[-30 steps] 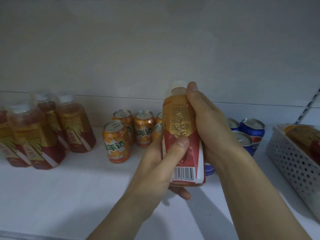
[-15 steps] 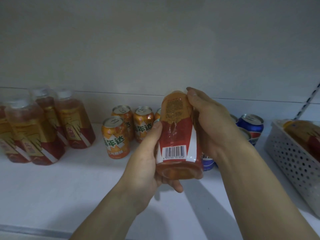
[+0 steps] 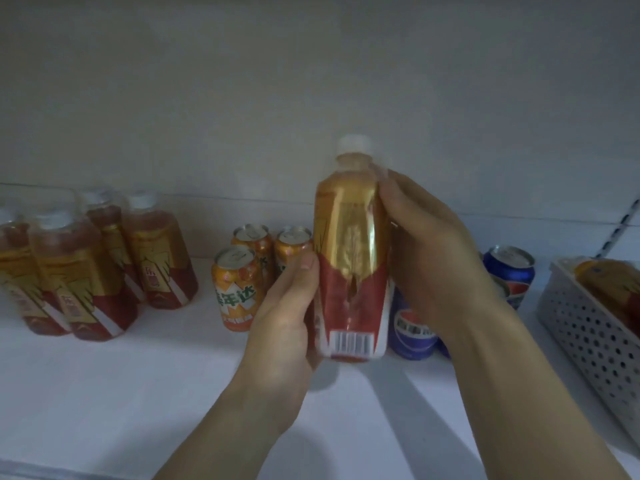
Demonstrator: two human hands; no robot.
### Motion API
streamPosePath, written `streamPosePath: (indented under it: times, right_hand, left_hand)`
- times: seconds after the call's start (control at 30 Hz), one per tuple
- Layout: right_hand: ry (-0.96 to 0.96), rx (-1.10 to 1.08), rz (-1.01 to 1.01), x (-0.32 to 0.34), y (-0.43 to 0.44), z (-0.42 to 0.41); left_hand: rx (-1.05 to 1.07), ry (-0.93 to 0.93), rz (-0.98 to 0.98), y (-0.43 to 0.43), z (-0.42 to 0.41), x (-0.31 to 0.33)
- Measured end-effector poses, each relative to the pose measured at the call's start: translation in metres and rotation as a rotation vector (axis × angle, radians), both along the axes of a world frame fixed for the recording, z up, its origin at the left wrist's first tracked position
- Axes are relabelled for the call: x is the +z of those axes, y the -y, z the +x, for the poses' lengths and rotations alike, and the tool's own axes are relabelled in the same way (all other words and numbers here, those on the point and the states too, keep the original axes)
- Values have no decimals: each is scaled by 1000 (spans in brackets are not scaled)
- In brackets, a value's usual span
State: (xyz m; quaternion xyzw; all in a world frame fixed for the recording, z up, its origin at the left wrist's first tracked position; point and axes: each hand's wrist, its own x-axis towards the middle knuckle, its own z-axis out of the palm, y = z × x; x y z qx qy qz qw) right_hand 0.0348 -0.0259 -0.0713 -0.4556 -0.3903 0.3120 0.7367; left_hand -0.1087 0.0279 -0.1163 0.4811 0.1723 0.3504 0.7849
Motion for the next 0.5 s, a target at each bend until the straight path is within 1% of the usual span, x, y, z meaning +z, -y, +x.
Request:
streamPosePath:
  times: [0.1,0.2,0.37,0.5]
  right_hand:
    - [173,105,69,4,12,2]
    - [280,174,94,4,14,1]
    - [297,211,145,8,15,-7]
    - [290,205,148,12,19,-10]
  left_hand:
    - [134,55,50,-4,2,1]
    - [249,88,103,-4,3,-1]
    - [265,180,248,0,1,1]
    - [249,210,293,0,0,0]
